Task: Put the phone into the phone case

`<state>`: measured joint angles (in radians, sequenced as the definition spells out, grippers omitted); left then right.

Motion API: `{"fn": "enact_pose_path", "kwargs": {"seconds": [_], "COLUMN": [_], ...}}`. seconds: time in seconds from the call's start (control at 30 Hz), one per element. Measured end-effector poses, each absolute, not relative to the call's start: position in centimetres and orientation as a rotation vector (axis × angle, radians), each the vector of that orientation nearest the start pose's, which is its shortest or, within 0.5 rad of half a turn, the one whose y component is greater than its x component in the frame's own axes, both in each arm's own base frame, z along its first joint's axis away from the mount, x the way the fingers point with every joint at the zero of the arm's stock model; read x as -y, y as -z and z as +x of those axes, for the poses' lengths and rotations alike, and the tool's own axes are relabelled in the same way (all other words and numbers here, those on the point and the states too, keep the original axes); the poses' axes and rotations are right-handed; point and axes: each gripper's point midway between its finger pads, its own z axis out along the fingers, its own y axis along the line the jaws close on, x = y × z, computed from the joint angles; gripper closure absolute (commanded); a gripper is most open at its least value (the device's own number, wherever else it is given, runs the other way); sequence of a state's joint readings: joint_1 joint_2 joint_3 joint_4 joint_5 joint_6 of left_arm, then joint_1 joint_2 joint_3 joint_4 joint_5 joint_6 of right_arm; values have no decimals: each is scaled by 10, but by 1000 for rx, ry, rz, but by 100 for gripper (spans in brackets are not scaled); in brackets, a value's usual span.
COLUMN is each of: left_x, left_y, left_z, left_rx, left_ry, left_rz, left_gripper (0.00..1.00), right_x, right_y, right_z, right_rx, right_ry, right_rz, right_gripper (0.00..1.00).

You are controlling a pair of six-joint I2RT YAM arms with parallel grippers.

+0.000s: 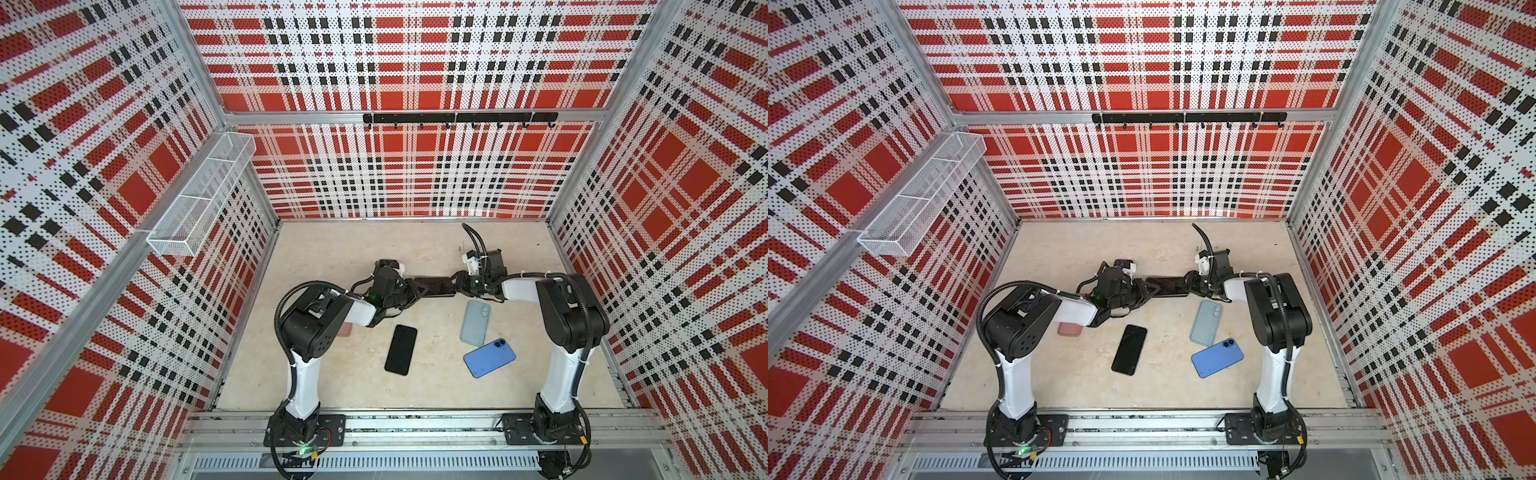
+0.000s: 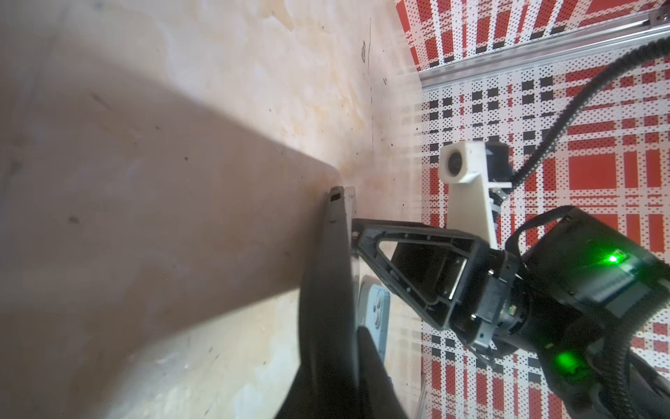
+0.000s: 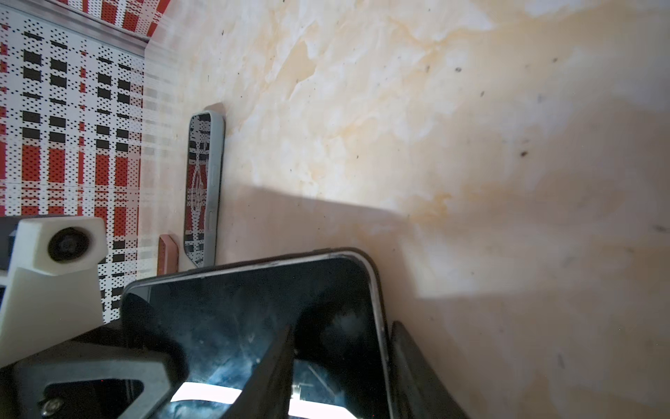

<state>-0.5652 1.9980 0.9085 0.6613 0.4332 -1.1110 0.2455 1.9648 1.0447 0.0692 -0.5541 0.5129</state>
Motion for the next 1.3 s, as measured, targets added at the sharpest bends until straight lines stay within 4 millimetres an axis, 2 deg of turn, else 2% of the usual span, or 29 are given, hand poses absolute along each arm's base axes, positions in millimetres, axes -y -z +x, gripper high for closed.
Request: {"fn": "enact_pose_path", "kwargs": {"seconds": [0.23, 0.33, 0.37, 0.53, 0.6, 0.7, 0.8, 0.93, 1.03, 1.17, 1.3], "left_x": [330, 327, 326, 318, 315, 315, 315, 315, 318, 323, 330], "left_y": [-73, -74, -74, -78, -85, -107, -144, -202, -238, -265, -270], "left_z": [389, 389, 389, 392, 392, 395, 396, 390, 381, 366, 355], "left_rx": [-2249, -2239, -2241, -2246, -2243, -2219, -2162, -2066, -1996, -1945, -1943], "left_ry": [1451, 1465, 1471, 1503, 1526, 1571, 1607, 1635, 1667, 1715, 1751], "left_rz": [-298, -291, -286, -256, -228, -155, -39, 134, 255, 374, 438], "left_gripper": [94, 95, 95, 100, 100, 100, 100, 100, 100, 100, 100], "right_x": [-197, -188, -184, -150, -139, -131, -126, -128, -136, -147, -153], "right_y": [-37, -49, -58, -133, -162, -191, -208, -219, -226, -243, -272], "right_z": [420, 412, 414, 429, 432, 429, 422, 409, 398, 383, 377], "right_rx": [-2508, -2502, -2483, -2292, -2219, -2148, -2101, -2055, -2004, -1904, -1765], "right_ry": [-1035, -1062, -1067, -1079, -1080, -1102, -1153, -1252, -1364, -1513, -1643], "right_rz": [96, 132, 142, 156, 136, 89, 53, 1, -49, -117, -204], "right_gripper": [42, 40, 39, 38, 38, 38, 39, 41, 41, 41, 46]}}
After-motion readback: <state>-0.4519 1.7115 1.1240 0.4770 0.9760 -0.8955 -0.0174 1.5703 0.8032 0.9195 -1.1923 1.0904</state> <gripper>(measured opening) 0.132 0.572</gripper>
